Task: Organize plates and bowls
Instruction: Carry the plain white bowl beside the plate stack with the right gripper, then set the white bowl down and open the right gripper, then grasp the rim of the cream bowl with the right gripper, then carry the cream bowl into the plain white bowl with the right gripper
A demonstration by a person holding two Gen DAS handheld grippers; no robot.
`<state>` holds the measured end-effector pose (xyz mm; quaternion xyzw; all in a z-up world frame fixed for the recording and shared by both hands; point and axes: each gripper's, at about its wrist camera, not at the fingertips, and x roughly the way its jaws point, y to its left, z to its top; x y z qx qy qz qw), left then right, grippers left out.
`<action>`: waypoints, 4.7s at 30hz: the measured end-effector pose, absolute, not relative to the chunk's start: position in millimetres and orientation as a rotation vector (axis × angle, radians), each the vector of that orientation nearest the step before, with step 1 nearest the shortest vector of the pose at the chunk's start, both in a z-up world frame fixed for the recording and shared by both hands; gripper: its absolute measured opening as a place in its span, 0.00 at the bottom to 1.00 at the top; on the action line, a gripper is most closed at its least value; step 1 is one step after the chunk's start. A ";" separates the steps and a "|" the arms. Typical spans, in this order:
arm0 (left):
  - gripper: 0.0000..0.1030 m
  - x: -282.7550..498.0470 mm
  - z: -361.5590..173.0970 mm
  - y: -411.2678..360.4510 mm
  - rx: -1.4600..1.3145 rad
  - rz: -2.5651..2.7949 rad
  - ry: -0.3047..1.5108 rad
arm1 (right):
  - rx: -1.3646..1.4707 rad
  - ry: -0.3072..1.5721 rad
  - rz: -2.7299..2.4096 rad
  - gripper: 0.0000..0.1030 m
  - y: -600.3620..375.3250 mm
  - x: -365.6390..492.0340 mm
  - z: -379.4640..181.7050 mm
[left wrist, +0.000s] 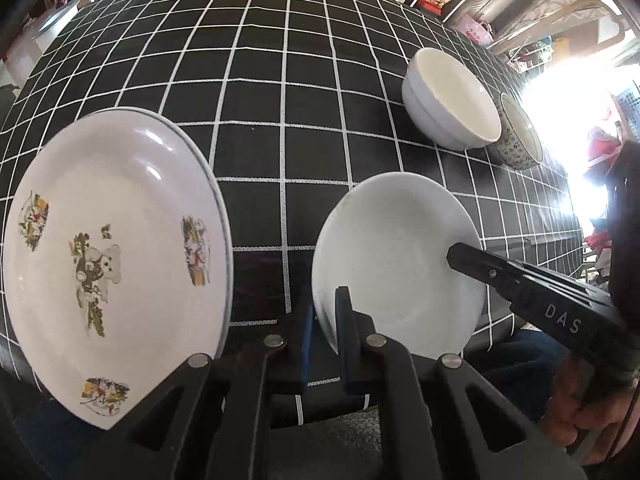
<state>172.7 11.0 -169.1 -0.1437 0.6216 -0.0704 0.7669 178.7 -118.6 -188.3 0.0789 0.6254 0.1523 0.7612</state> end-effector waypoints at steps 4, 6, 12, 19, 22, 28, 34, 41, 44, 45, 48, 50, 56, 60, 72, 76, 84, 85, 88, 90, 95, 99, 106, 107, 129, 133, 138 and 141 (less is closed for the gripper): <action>0.08 174.6 -169.5 10.5 -0.318 -0.154 1.341 | 0.175 1.361 0.333 0.08 -120.4 179.0 -189.4; 0.08 174.9 -169.7 9.9 -0.312 -0.153 1.338 | 0.178 1.361 0.334 0.08 -121.3 178.6 -190.1; 0.08 170.8 -168.4 11.3 -0.311 -0.146 1.319 | 0.177 1.350 0.348 0.08 -124.2 177.9 -188.0; 0.08 164.6 -147.7 13.6 -0.255 -0.121 1.244 | 0.121 1.338 0.339 0.08 -122.2 177.7 -176.1; 0.15 163.0 -134.3 15.8 -0.247 -0.126 1.216 | 0.102 1.313 0.332 0.09 -125.1 176.4 -167.0; 0.32 159.5 -109.9 13.7 -0.204 -0.143 1.163 | 0.070 1.217 0.302 0.19 -134.2 172.3 -135.5; 0.39 162.1 -85.8 7.8 -0.184 -0.155 1.121 | 0.042 1.115 0.277 0.63 -142.9 170.9 -104.4; 0.42 175.4 -53.1 -2.4 -0.154 -0.174 1.062 | 0.073 1.101 0.315 0.77 -154.4 181.2 -77.3; 0.42 184.5 -41.0 -10.6 -0.137 -0.186 1.046 | 0.060 1.086 0.310 0.82 -156.3 187.7 -67.7; 0.42 187.8 -36.9 -12.6 -0.131 -0.187 1.041 | 0.061 1.084 0.307 0.83 -157.7 190.2 -65.8; 0.54 198.2 -29.9 -18.6 -0.119 -0.192 1.039 | 0.069 1.083 0.308 0.84 -162.2 198.2 -61.8; 0.55 209.6 -25.9 -22.2 -0.110 -0.186 1.032 | 0.077 1.091 0.319 0.84 -163.8 205.0 -61.6; 0.55 240.1 -30.7 -33.9 -0.083 -0.191 1.057 | 0.088 1.133 0.322 0.84 -166.9 230.3 -65.2; 0.55 261.0 -42.4 -38.8 -0.102 -0.184 1.125 | 0.093 1.166 0.344 0.84 -167.5 249.6 -68.5; 0.55 326.8 -73.0 -36.9 -0.205 -0.207 1.242 | 0.179 1.309 0.338 0.84 -173.4 302.9 -94.3; 0.55 339.2 -83.1 -39.2 -0.185 -0.235 1.245 | 0.200 1.337 0.352 0.84 -169.7 313.9 -109.3; 0.44 359.6 -114.1 -36.8 -0.222 -0.224 1.309 | 0.203 1.391 0.359 0.64 -165.1 326.0 -137.8; 0.41 360.7 -117.0 -37.8 -0.225 -0.227 1.316 | 0.191 1.400 0.357 0.63 -163.7 326.8 -142.6; 0.34 365.6 -123.2 -40.4 -0.232 -0.263 1.329 | 0.180 1.411 0.354 0.55 -164.1 329.6 -149.8; 0.27 367.0 -127.8 -43.7 -0.229 -0.283 1.327 | 0.176 1.410 0.350 0.51 -165.1 332.4 -152.3; 0.20 368.0 -143.8 -49.2 -0.217 -0.273 1.346 | 0.119 1.391 0.313 0.40 -166.0 335.5 -152.0; 0.16 364.4 -155.1 -51.9 -0.204 -0.271 1.357 | 0.059 1.384 0.278 0.36 -169.8 334.9 -156.9; 0.12 358.5 -163.5 -59.7 -0.179 -0.264 1.364 | 0.040 1.379 0.274 0.15 -171.1 332.4 -167.0; 0.10 357.9 -164.8 -59.4 -0.177 -0.264 1.364 | 0.032 1.370 0.271 0.10 -172.7 332.3 -167.5; 0.06 317.2 -125.4 -50.7 -0.212 -0.237 1.284 | 0.013 1.288 0.253 0.07 -172.2 276.6 -123.2; 0.06 300.4 -105.9 -47.1 -0.210 -0.227 1.257 | 0.007 1.271 0.252 0.07 -159.2 265.2 -106.9; 0.06 276.5 -82.2 -44.1 -0.187 -0.213 1.226 | 0.003 1.240 0.268 0.07 -147.2 246.0 -88.0; 0.06 260.3 -72.0 -39.0 -0.182 -0.196 1.208 | 0.010 1.231 0.280 0.07 -135.3 236.9 -83.5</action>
